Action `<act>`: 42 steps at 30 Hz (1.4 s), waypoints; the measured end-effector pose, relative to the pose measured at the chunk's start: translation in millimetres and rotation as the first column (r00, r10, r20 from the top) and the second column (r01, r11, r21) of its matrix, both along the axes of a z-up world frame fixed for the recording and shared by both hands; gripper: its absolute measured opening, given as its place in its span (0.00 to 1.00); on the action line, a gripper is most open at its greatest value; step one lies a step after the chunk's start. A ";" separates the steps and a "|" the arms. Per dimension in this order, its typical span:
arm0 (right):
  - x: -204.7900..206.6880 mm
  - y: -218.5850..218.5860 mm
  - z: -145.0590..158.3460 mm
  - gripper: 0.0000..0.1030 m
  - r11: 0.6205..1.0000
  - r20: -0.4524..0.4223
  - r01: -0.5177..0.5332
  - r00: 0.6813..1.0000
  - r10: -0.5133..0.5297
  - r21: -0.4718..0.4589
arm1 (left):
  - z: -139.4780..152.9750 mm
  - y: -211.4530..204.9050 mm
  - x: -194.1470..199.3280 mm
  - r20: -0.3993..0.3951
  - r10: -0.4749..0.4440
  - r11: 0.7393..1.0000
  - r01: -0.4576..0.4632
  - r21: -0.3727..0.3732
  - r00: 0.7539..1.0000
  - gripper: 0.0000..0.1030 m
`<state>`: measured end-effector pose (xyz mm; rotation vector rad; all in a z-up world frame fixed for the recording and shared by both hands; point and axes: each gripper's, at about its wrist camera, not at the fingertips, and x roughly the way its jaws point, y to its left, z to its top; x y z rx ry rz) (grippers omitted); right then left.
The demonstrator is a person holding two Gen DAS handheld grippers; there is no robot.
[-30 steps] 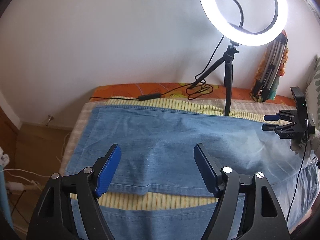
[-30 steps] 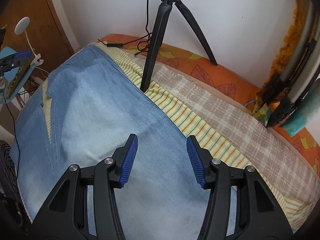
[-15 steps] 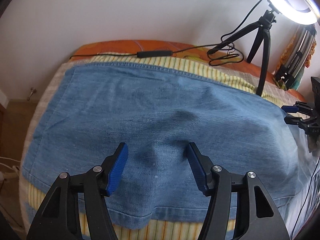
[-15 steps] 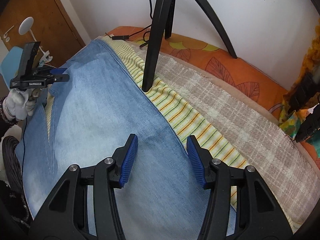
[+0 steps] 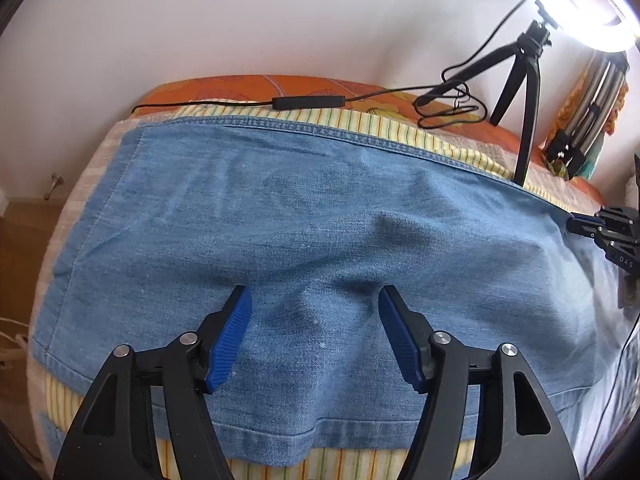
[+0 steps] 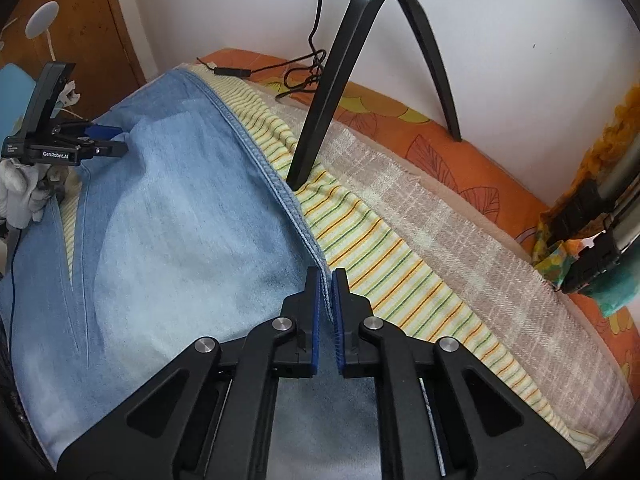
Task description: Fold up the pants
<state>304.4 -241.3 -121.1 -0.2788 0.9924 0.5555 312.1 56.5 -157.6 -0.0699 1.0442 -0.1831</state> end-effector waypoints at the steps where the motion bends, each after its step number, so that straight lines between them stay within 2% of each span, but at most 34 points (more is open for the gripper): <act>1: -2.1 -1.4 5.9 0.06 1.000 0.014 0.009 1.000 -0.009 0.010 | 3.8 4.0 -0.7 0.002 0.012 1.000 -0.012 -0.010 1.000 0.64; 6: -24.2 -2.6 31.5 0.06 0.998 0.053 0.011 0.999 -0.014 0.068 | 26.8 21.6 -0.9 0.032 0.060 0.997 -0.058 -0.050 0.998 0.64; 8: -38.7 4.7 41.0 0.05 0.996 0.066 -0.011 0.998 0.005 0.091 | 36.4 29.0 2.1 0.035 0.083 0.994 -0.080 -0.075 0.996 0.71; 12: -76.3 18.7 56.7 0.05 0.993 0.100 -0.063 0.994 0.053 0.098 | 49.4 38.1 18.6 0.038 0.131 0.982 -0.125 -0.140 0.991 0.73; 15: -97.3 24.7 61.0 0.05 0.991 0.112 -0.091 0.990 0.080 0.098 | 45.3 42.1 36.9 -0.016 0.156 0.960 -0.155 -0.232 0.988 0.76; 17: -109.3 30.3 60.8 0.05 0.990 0.118 -0.113 0.988 0.103 0.079 | 38.0 40.4 50.3 -0.064 0.182 0.945 -0.192 -0.266 0.981 0.76; 19: -117.7 35.6 59.3 0.05 0.988 0.116 -0.140 0.984 0.133 0.056 | 30.4 38.3 59.7 -0.105 0.207 0.937 -0.228 -0.266 0.973 0.76; 22: -125.8 37.2 57.1 0.05 0.986 0.118 -0.163 0.981 0.157 0.040 | 16.3 34.3 67.9 -0.162 0.248 0.945 -0.276 -0.178 0.955 0.76; 24: -127.1 35.8 56.5 0.05 0.985 0.114 -0.168 0.980 0.162 0.046 | 3.7 36.1 70.9 -0.190 0.273 0.942 -0.302 -0.149 0.943 0.76; 25: -126.1 33.9 55.9 0.05 0.985 0.112 -0.165 0.981 0.158 0.055 | -0.4 38.5 70.4 -0.192 0.286 0.938 -0.315 -0.144 0.939 0.71; 27: -123.5 31.1 54.5 0.05 0.984 0.103 -0.162 0.983 0.155 0.070 | -4.6 45.5 68.8 -0.163 0.310 0.932 -0.334 -0.145 0.937 0.54; 28: -123.2 30.9 53.2 0.05 0.984 0.104 -0.165 0.982 0.158 0.067 | -5.2 48.1 67.7 -0.144 0.317 0.930 -0.337 -0.146 0.938 0.37; 29: -122.1 31.2 51.3 0.05 0.984 0.102 -0.168 0.982 0.161 0.063 | -5.4 50.4 66.2 -0.131 0.316 0.931 -0.334 -0.150 0.940 0.11; 30: -120.5 31.3 48.8 0.05 0.983 0.096 -0.172 0.981 0.166 0.059 | -6.0 52.9 64.6 -0.125 0.315 0.930 -0.332 -0.157 0.941 0.07; 33: -112.6 29.5 43.6 0.06 0.984 0.091 -0.175 0.981 0.172 0.030 | -5.2 56.6 57.7 -0.089 0.294 0.936 -0.306 -0.172 0.952 0.07; 34: -109.8 29.2 41.5 0.11 0.984 0.094 -0.177 0.980 0.175 0.005 | -5.3 56.2 55.8 -0.080 0.286 0.941 -0.296 -0.164 0.955 0.07; 35: -106.7 29.1 38.6 0.28 0.983 0.102 -0.179 0.978 0.181 -0.030 | -5.4 56.8 55.9 -0.075 0.281 0.943 -0.290 -0.163 0.957 0.07; 36: -103.1 28.5 34.4 0.51 0.979 0.104 -0.193 0.974 0.199 -0.066 | -5.3 57.0 55.8 -0.070 0.281 0.944 -0.289 -0.161 0.957 0.07; 37: -98.9 26.9 29.6 0.57 0.975 0.100 -0.201 0.973 0.210 -0.096 | -5.6 57.2 54.9 -0.062 0.282 0.945 -0.288 -0.157 0.958 0.07; 39: -89.6 20.8 17.8 0.59 0.971 0.057 -0.213 0.974 0.220 -0.111 | -4.5 58.1 53.2 -0.052 0.275 0.948 -0.280 -0.153 0.960 0.07; 42: -82.0 11.7 4.3 0.59 0.963 0.045 -0.203 0.976 0.214 -0.175 | 0.1 58.7 52.5 -0.030 0.272 0.949 -0.274 -0.154 0.962 0.06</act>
